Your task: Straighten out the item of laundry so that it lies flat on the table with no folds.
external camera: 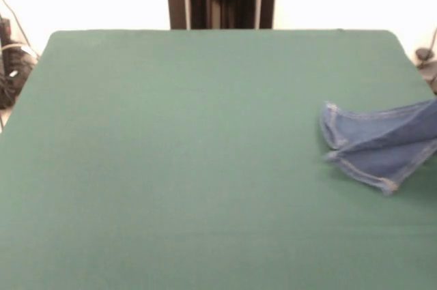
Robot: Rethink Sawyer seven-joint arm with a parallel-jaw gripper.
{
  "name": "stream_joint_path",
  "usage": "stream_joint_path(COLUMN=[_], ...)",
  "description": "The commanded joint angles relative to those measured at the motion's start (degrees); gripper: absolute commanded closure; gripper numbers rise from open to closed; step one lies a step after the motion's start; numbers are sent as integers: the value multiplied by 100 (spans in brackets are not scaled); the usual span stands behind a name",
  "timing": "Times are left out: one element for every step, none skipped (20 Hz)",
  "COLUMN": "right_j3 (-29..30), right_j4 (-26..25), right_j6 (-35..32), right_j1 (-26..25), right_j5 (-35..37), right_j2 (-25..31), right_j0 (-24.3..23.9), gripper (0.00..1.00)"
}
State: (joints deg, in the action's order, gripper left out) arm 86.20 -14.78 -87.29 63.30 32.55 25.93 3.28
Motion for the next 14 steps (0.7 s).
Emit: stream_joint_path(right_j3=[-1450,-1735,-2052,-2369,-2791,-3103,-3405,-3666,-3927,-4201,-4546,-4891,-5367,-5679], right_j4=[125,102,71,41,-13,-32,-56,-82,-108,-137,-197,-256,-376,-453], right_j6=[-1575,-1631,-1712,-1794,-1900,-1949,-2029,-2084,-2139,-2185,-2241,-2297,-2334,-2343], right_j1=[-533,-634,-754,-874,-1039,-1159,-1283,-1389,-1495,-1614,-1760,-1906,-2118,-2260], right_j5=[1430,1629,1870,2111,2389,2596,2770,2927,3083,3229,3413,3598,3872,4052], right_j2=[-178,-221,-257,-293,-323,-341,-372,-380,-389,-404,-390,-376,-329,-300], right_j0=[793,907,1040,1173,1345,1437,1562,1655,1749,1835,1937,2039,2165,2239], gripper=[100,100,100,100,100,100,100,100,100,100,100,100,100,100])
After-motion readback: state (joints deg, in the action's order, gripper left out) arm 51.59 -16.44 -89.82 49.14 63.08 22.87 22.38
